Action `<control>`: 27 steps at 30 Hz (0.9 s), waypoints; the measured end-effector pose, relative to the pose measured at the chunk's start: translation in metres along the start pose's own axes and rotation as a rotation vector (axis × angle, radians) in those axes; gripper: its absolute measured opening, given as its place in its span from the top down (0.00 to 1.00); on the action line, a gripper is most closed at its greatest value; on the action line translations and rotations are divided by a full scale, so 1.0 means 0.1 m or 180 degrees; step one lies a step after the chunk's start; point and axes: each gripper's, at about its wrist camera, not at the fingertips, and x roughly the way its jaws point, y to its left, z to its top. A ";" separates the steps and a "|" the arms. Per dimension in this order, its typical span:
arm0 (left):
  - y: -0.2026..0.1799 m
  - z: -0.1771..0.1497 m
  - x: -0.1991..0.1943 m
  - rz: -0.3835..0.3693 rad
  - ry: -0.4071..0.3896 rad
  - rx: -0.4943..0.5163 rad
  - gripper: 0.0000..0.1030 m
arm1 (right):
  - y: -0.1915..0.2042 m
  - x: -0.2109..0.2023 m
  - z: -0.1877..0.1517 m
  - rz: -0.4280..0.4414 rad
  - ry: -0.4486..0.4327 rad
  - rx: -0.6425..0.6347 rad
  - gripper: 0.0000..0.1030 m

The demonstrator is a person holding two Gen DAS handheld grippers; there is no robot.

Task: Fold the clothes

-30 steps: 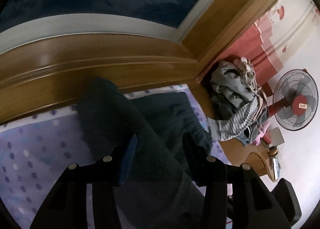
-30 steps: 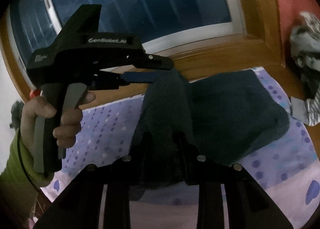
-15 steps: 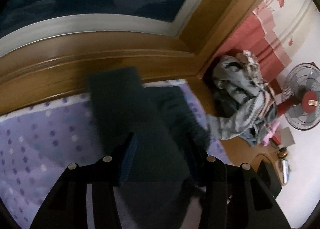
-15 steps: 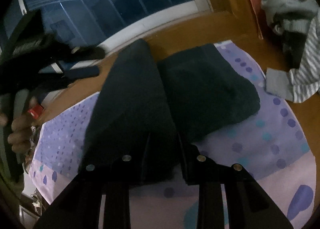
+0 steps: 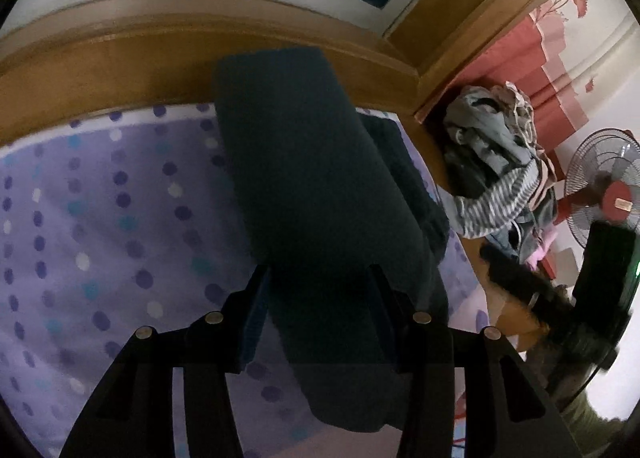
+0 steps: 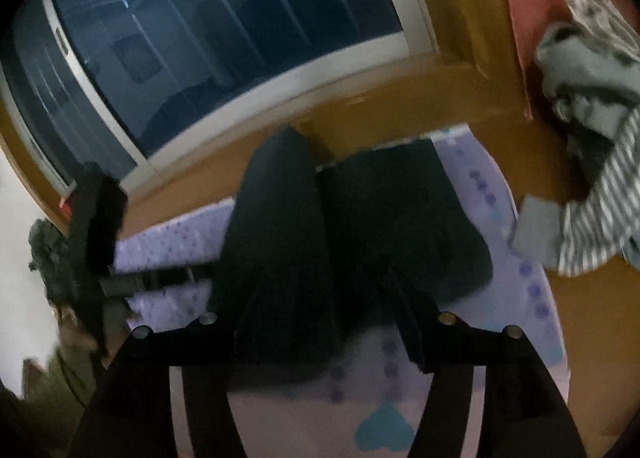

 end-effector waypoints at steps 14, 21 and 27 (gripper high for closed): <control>0.06 -0.10 0.12 0.0145 -0.0104 -0.0311 0.52 | -0.15 1.09 0.34 0.0833 0.0808 0.0154 0.39; 0.02 -0.15 0.12 0.0253 -0.0201 -0.0525 0.51 | -0.07 1.02 0.28 0.1057 0.0636 -0.0004 0.67; -0.35 -0.04 0.20 0.0355 -0.0253 -0.0160 0.51 | 0.17 0.50 0.25 0.0528 0.0004 -0.0490 0.68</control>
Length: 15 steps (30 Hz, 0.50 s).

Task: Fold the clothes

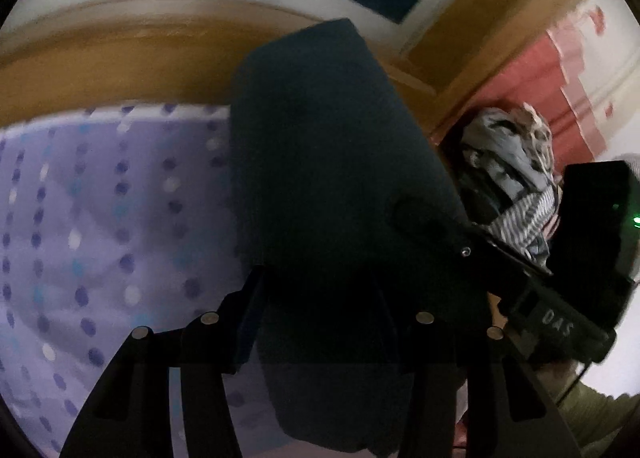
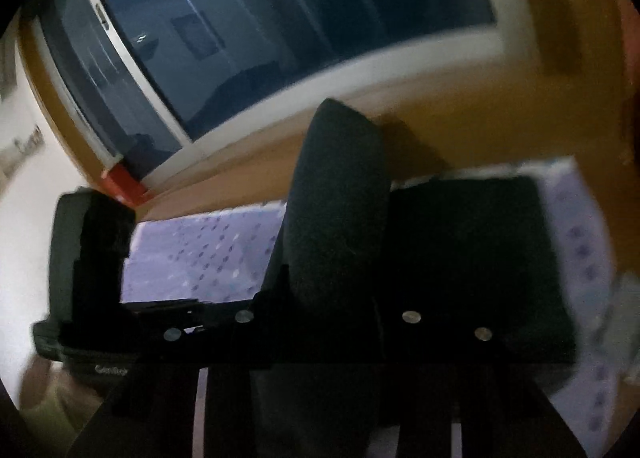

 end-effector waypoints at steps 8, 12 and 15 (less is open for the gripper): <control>-0.16 -0.03 0.31 0.0242 0.0129 0.0182 0.51 | -0.55 0.39 -0.11 -0.0332 0.0208 0.0490 0.42; -0.15 0.06 0.12 0.0167 0.0135 0.0212 0.51 | -0.53 0.21 -0.10 -0.0432 0.0179 0.0524 0.40; -0.21 0.23 -0.05 0.0070 0.0004 0.0307 0.51 | -0.33 -0.11 -0.10 -0.0553 -0.0092 0.0237 0.39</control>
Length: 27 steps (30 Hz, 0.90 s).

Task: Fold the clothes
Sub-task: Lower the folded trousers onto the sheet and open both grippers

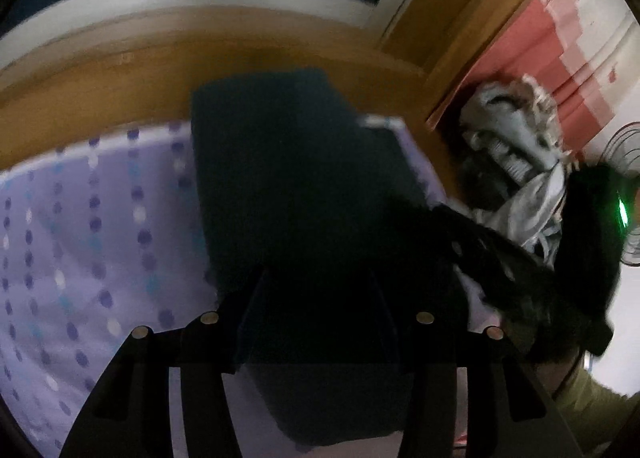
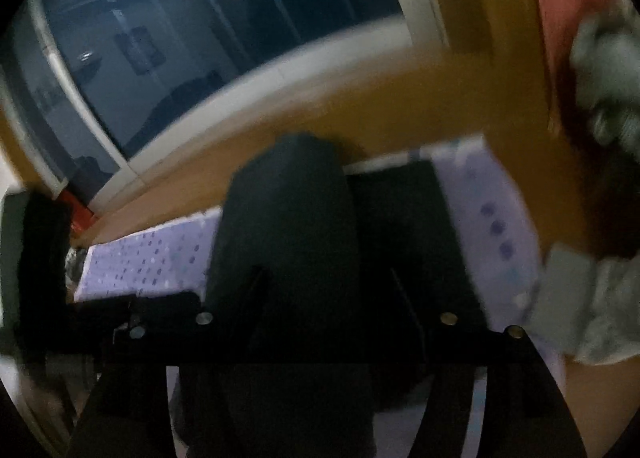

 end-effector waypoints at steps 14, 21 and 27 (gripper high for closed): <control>-0.36 0.62 0.85 0.0077 0.0139 0.0661 0.46 | -0.07 0.02 -0.54 -0.0186 0.0210 -0.0163 0.36; -0.31 0.64 0.65 -0.0010 0.0172 0.0664 0.44 | -0.04 -0.21 -0.52 -0.0322 0.0101 -0.0072 0.36; -0.10 0.27 0.15 -0.0360 0.0106 0.0434 0.44 | 0.24 -0.64 -0.50 -0.0432 -0.0252 -0.0396 0.35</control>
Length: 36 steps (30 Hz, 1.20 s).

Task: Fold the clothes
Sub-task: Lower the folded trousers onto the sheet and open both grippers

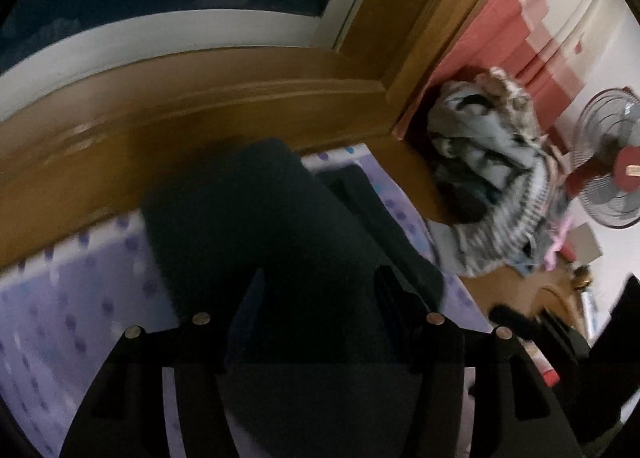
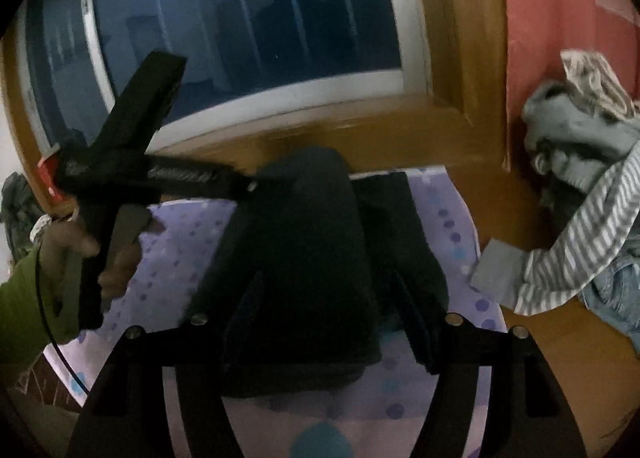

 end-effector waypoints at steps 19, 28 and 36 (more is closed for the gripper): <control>0.40 -0.96 -0.26 -0.0157 0.0222 -0.0480 0.43 | -0.22 -0.03 -0.19 -0.0423 0.0487 0.0121 0.34; 0.64 -0.61 -0.27 -0.0218 -0.0069 -0.0629 0.43 | 0.27 0.32 0.24 -0.0225 0.0293 -0.0414 0.34; 0.72 -0.65 -0.01 -0.0405 0.0071 -0.0848 0.43 | -0.08 0.71 0.16 -0.0113 0.0550 0.0113 0.34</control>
